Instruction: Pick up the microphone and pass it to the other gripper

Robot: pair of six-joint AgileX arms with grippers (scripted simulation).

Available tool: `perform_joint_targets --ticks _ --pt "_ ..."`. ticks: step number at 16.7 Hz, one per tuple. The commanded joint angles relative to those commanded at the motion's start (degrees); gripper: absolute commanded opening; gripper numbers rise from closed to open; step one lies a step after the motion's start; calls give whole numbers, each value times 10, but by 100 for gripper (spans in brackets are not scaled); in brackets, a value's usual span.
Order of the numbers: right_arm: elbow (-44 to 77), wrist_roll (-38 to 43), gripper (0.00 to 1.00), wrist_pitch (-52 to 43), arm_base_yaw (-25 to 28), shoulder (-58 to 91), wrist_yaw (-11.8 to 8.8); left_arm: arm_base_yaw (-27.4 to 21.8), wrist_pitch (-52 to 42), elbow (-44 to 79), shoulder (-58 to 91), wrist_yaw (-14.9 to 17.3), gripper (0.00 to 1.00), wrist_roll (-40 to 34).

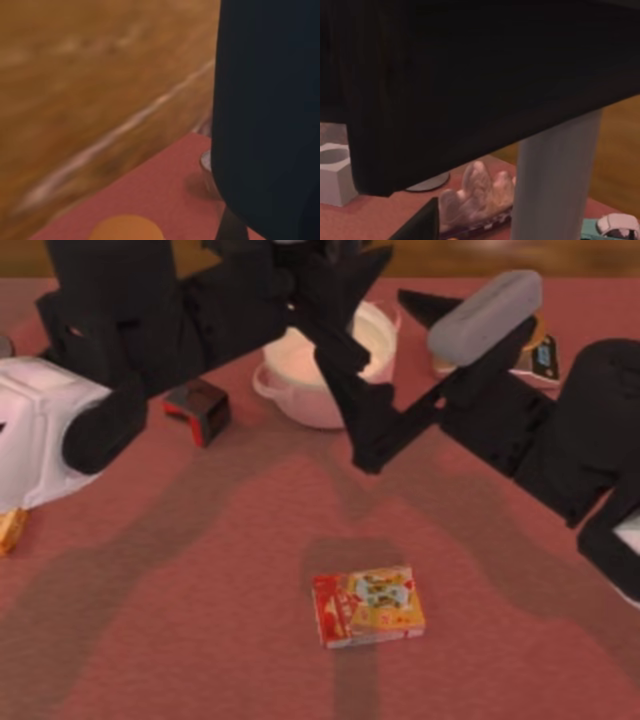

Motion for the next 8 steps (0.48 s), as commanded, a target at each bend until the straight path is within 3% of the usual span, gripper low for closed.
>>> perform_joint_targets --ticks 5,8 --pt "-105 1 100 -5 -12 -111 -19 63 -5 -31 -34 55 0 4" --pt "-124 1 100 -5 -14 -130 -25 78 -5 -38 -42 68 0 5"
